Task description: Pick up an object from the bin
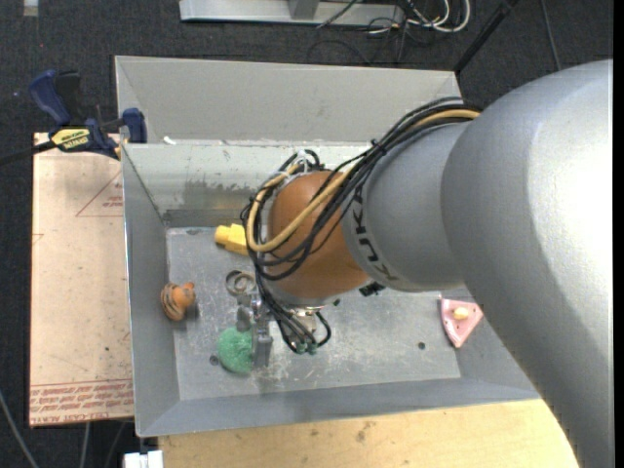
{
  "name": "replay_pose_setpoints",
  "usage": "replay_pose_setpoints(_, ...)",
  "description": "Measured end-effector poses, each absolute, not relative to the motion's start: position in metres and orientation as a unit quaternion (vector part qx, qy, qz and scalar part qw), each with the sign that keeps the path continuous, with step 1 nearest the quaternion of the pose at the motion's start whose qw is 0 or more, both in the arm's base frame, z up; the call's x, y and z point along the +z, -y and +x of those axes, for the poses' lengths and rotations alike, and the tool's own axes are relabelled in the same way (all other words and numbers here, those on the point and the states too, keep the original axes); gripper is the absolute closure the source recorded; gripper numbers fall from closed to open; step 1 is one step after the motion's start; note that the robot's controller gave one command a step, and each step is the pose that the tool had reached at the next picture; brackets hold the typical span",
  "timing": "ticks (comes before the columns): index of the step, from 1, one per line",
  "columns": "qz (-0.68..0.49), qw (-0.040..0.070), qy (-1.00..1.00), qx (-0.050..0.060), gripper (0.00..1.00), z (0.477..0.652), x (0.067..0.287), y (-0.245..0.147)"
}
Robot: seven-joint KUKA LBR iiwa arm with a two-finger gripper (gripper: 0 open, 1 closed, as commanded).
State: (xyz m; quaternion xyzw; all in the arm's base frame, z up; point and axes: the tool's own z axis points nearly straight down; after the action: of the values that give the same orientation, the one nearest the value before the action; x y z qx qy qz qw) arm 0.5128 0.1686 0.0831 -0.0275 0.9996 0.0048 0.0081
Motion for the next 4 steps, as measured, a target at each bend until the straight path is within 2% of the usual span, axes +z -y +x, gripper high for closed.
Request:
replay_pose_setpoints(3,-0.027,0.008,-1.0,0.005,1.0,0.513,0.083,-0.168)
replay_pose_setpoints(4,-0.114,0.002,-0.993,0.001,1.0,0.551,0.098,-0.216)
